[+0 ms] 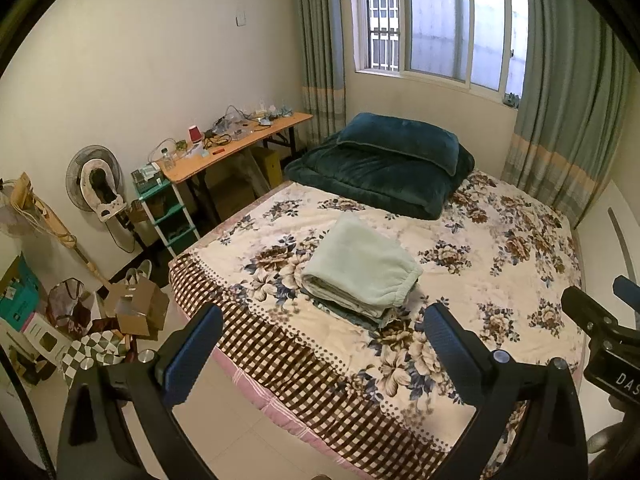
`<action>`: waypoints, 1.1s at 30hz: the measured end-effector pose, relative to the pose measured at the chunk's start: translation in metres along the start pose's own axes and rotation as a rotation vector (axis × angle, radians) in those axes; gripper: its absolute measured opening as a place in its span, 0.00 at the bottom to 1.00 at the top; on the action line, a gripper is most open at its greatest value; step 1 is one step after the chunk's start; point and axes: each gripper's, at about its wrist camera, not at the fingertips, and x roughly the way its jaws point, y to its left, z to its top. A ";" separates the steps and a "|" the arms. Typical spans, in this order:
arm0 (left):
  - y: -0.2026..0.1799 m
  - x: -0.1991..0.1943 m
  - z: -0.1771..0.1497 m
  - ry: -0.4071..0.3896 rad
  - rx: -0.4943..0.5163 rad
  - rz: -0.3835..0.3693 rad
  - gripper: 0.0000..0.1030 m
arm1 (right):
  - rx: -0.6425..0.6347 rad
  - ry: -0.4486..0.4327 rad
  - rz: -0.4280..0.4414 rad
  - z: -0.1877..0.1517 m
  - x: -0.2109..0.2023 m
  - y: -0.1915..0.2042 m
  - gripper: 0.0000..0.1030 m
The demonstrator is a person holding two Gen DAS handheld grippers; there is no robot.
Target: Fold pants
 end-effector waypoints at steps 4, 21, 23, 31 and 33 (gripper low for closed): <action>-0.002 0.000 0.001 -0.004 0.003 -0.003 1.00 | -0.003 0.000 0.004 0.002 0.000 -0.002 0.99; -0.005 -0.002 0.003 -0.012 0.005 -0.014 1.00 | -0.006 0.005 0.016 0.007 0.001 0.000 0.99; -0.006 -0.003 0.004 -0.013 0.009 -0.015 1.00 | -0.004 0.006 0.018 0.006 0.002 0.000 0.99; -0.004 -0.007 0.004 -0.035 0.002 -0.010 1.00 | -0.006 0.006 0.021 0.005 0.001 0.002 0.99; -0.004 -0.008 0.004 -0.036 0.002 -0.009 1.00 | -0.006 0.005 0.020 0.006 0.001 0.002 0.99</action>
